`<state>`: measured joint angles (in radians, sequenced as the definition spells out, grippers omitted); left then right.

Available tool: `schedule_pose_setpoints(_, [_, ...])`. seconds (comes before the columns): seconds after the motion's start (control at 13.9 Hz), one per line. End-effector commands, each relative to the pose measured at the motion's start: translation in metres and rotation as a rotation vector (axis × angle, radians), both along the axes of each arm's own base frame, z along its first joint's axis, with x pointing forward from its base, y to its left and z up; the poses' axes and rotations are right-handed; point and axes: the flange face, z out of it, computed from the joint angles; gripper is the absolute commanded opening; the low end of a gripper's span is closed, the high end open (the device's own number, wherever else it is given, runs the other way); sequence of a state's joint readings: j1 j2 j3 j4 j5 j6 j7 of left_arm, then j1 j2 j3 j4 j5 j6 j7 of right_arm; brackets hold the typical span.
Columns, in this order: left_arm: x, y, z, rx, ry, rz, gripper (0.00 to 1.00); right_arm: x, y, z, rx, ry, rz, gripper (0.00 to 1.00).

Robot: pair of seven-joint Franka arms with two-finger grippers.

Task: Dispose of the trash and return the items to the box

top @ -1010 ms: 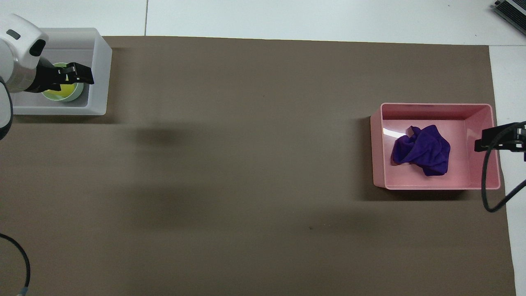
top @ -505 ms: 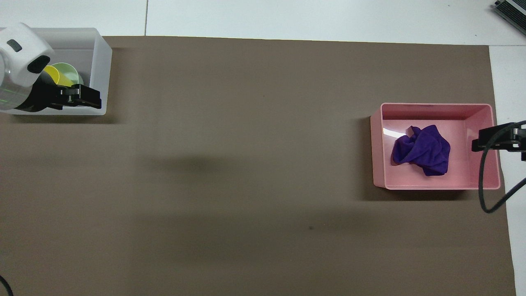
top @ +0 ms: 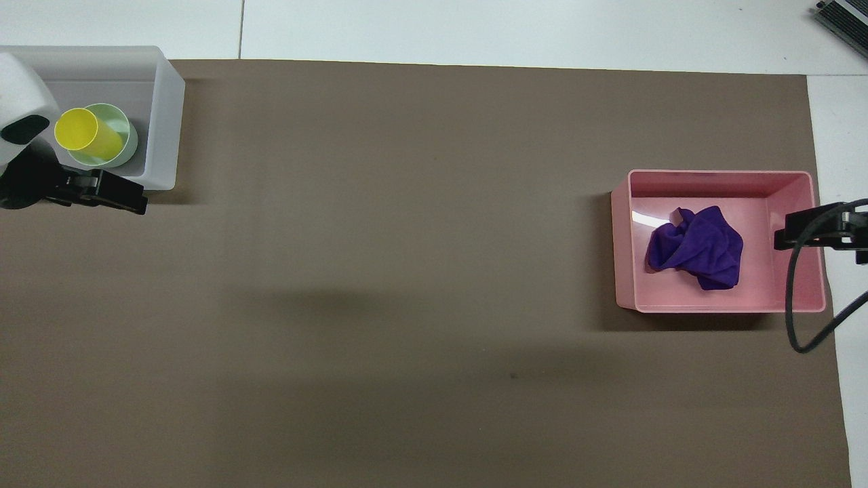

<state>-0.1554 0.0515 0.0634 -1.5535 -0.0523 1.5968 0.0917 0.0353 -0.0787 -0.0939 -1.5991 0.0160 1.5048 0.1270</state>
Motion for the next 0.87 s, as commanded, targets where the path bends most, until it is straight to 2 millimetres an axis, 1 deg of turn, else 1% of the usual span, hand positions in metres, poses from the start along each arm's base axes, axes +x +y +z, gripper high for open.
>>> schedule_pose_setpoints(0.0, [-0.0187, 0.0044, 0.0026, 0.011, 0.039, -0.023, 1.0, 0.0023, -0.0065, 0.0018, 0.008, -0.002, 0.007, 1.0])
schedule_pose_setpoints(0.07, [-0.022, 0.0043, 0.0006, 0.014, 0.05, -0.021, 1.0, 0.0023, -0.0073, 0.0018, 0.008, -0.002, 0.005, 1.0])
schedule_pose_setpoints(0.29, [-0.0231, 0.007, 0.0, 0.046, 0.055, -0.022, 1.0, 0.0016, -0.0057, 0.0002, 0.008, 0.004, 0.008, 1.0])
schedule_pose_setpoints(0.36, [-0.0244, 0.0072, 0.0025, 0.045, 0.05, -0.022, 1.0, 0.0017, -0.0057, 0.0003, 0.008, 0.002, 0.008, 1.0])
schedule_pose_setpoints(0.58, [-0.0241, 0.0105, 0.001, 0.045, 0.049, -0.008, 1.0, 0.0015, -0.0022, 0.0004, -0.009, 0.003, 0.047, 1.0])
schedule_pose_setpoints(0.79, [-0.0232, 0.0113, 0.0009, 0.044, 0.043, -0.006, 1.0, 0.0016, -0.0022, -0.0009, -0.017, 0.005, 0.044, 1.0])
